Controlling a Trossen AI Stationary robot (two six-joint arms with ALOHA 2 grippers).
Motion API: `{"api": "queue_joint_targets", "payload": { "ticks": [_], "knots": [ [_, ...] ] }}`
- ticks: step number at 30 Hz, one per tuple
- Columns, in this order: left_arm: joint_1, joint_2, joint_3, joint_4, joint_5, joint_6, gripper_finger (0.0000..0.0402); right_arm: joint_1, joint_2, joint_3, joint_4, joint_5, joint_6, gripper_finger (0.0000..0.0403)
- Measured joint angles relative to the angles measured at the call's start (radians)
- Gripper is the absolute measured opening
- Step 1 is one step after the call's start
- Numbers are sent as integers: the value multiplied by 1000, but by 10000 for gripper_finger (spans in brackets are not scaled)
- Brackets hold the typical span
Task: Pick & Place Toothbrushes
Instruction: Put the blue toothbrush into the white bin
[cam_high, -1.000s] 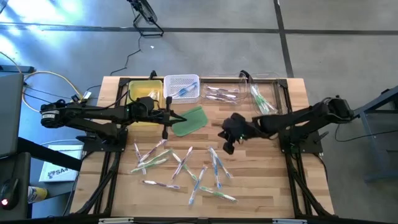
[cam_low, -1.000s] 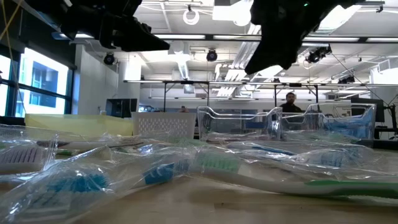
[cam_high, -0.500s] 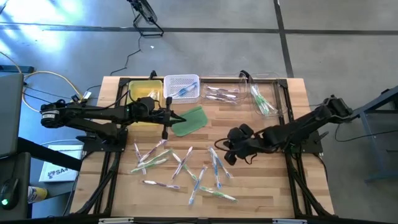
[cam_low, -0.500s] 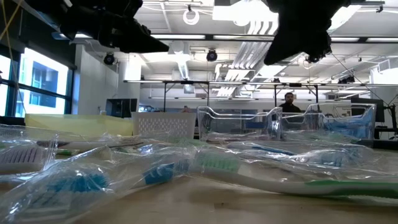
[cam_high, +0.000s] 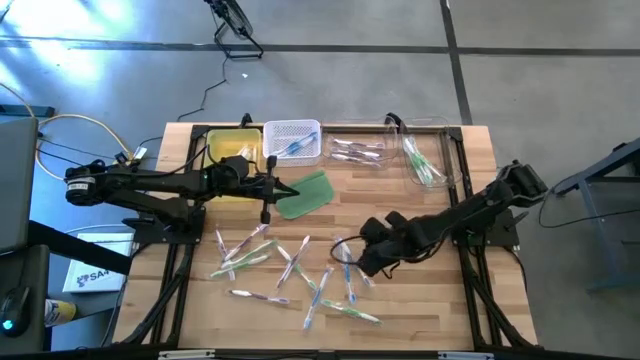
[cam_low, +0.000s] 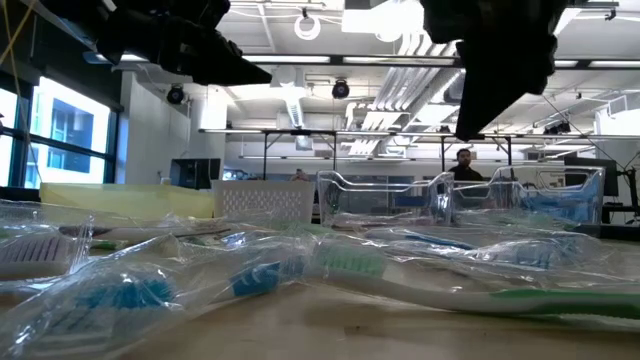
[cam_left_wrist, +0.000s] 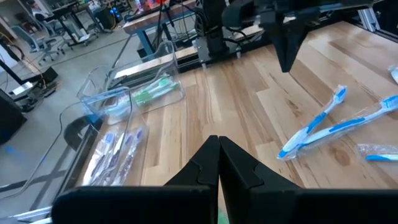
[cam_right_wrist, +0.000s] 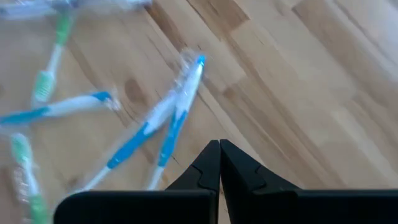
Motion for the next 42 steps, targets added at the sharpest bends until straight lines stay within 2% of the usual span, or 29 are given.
{"api": "queue_joint_targets", "payload": {
  "ticks": [4,11,16,22,25,28,34,37,42],
  "knots": [
    [0,0,0,-1,0,-3,1,-4,85,92,-99,-20,0,3],
    [0,0,0,-2,-1,-3,1,-23,135,97,-71,-237,-3,3],
    [0,0,0,-5,-3,-3,1,-23,136,97,-67,-242,-4,3],
    [0,0,0,-36,-3,-3,1,-23,136,97,-57,-181,-36,6],
    [0,0,0,-64,-3,-2,1,-23,136,97,-49,-195,-62,30],
    [0,0,0,-80,-3,-3,1,-23,136,97,-37,-210,-58,73],
    [0,0,0,-84,-3,-3,1,-23,136,97,2,-237,46,153],
    [0,0,0,-83,-3,-3,1,-20,148,97,14,-246,78,164],
    [0,0,0,-87,-3,-3,1,-11,188,96,36,-245,85,157]
  ]
}}
